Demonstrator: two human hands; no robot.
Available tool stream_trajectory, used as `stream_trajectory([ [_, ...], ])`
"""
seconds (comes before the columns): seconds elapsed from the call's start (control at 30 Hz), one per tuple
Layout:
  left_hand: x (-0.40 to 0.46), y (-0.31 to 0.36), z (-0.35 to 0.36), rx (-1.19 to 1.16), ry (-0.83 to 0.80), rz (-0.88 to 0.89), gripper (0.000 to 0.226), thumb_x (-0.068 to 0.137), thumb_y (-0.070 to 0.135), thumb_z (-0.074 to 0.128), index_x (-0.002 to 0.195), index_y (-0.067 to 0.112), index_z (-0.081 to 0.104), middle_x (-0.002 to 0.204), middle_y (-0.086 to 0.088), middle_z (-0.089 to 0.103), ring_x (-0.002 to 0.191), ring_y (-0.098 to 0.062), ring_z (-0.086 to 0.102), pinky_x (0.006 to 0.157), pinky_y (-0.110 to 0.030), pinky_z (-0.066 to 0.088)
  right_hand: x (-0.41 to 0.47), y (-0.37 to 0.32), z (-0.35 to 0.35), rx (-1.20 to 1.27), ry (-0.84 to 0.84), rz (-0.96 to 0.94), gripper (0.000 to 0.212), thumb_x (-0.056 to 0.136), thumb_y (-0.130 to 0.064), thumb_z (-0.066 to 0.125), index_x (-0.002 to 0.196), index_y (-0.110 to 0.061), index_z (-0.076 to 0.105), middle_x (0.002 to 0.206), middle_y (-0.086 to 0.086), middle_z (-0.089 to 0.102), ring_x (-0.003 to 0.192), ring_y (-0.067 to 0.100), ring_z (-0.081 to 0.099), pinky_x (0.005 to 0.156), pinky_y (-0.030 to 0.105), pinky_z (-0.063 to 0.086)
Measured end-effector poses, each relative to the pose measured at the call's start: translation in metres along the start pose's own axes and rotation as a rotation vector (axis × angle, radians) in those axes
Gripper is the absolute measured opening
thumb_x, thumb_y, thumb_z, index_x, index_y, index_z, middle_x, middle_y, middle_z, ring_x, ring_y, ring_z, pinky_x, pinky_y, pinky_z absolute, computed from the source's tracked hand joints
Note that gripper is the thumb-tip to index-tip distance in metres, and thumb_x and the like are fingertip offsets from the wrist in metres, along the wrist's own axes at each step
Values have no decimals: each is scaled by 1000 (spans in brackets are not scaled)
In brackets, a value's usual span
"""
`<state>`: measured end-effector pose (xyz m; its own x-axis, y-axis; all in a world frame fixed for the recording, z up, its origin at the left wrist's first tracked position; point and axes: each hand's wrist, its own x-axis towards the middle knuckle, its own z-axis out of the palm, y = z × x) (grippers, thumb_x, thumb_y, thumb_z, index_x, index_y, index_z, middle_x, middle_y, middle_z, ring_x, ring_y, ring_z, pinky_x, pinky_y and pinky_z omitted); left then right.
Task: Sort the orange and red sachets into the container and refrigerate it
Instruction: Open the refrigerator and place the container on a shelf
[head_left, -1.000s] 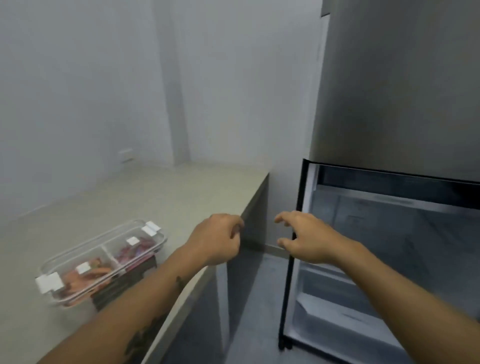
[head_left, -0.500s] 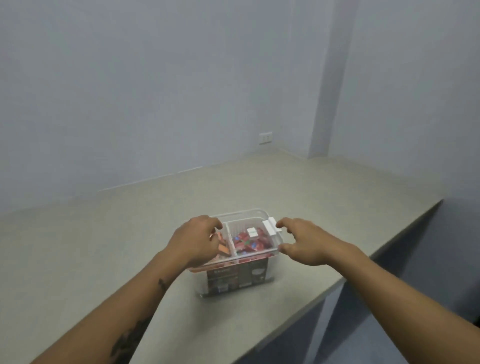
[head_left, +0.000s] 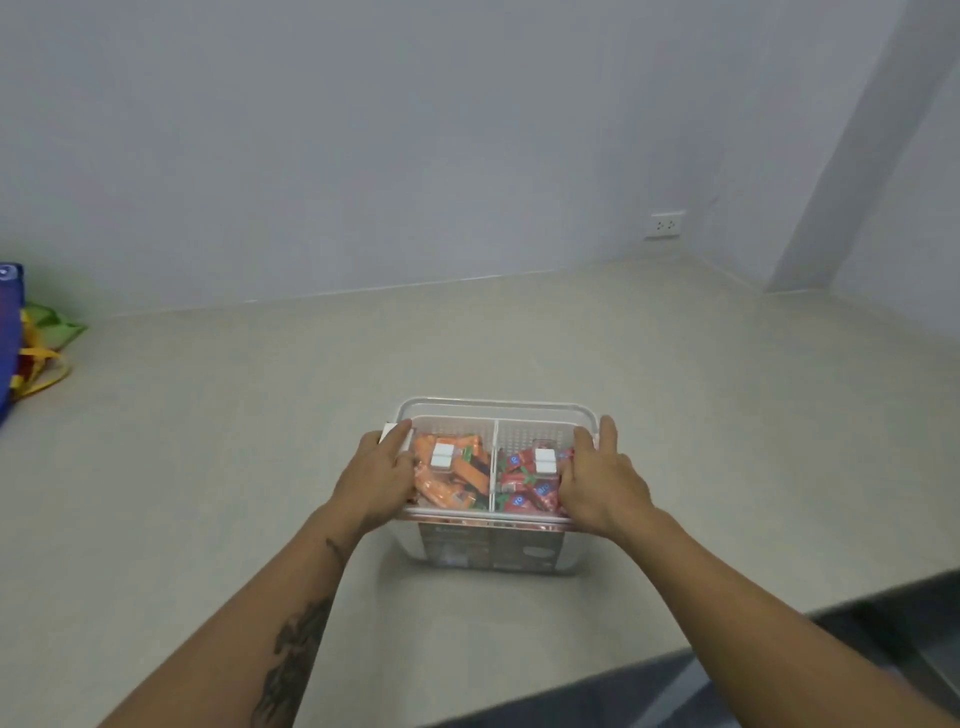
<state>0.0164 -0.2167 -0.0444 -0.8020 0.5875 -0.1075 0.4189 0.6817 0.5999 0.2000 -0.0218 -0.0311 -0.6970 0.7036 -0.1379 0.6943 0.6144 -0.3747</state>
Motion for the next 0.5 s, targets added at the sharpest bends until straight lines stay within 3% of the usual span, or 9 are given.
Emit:
stream_trajectory([
  [0.07,8,-1,-2,-44,-2,4,50,103,29,33,152,30,32,151,-11,39,132,-28,44,109,-37,35,4,4,5,22,64,24,50,99,-39,40,145,-24,27,161,11,10,115,39,54,89,43,48],
  [0.13,12,0,-3,-137,4,-9,48,103,25,32,150,33,36,148,-10,44,129,-26,47,107,-33,37,8,9,7,115,85,69,46,101,-40,35,146,-32,28,147,16,36,109,39,57,89,42,47],
  [0.2,13,1,-3,-273,-10,-27,47,103,22,31,147,36,40,145,-5,47,114,-17,52,91,-23,44,11,15,7,261,115,85,43,102,-37,36,145,-40,34,131,14,56,102,33,58,87,39,47],
  [0.3,16,-1,-1,-434,-35,-40,46,104,19,30,144,37,43,133,4,50,90,2,55,66,-9,42,8,19,6,391,158,133,42,102,-30,36,142,-43,44,129,12,62,103,30,57,88,36,46],
  [0.37,20,-1,-3,-535,-50,-57,48,103,18,31,142,41,45,131,7,52,92,1,59,73,-19,52,2,16,7,387,185,162,42,104,-27,36,143,-39,46,133,13,61,112,32,58,89,35,44],
  [0.43,22,0,-5,-631,-84,-88,50,100,15,33,139,43,48,128,4,57,95,-13,68,82,-38,59,-6,12,8,379,210,189,41,105,-25,38,143,-36,48,135,12,60,114,32,57,86,32,42],
  [0.5,23,3,-5,-672,-136,-92,52,98,13,34,138,41,51,123,1,60,89,-18,72,80,-44,61,-18,13,10,389,257,223,39,105,-24,39,141,-34,51,134,10,61,108,28,59,86,32,44],
])
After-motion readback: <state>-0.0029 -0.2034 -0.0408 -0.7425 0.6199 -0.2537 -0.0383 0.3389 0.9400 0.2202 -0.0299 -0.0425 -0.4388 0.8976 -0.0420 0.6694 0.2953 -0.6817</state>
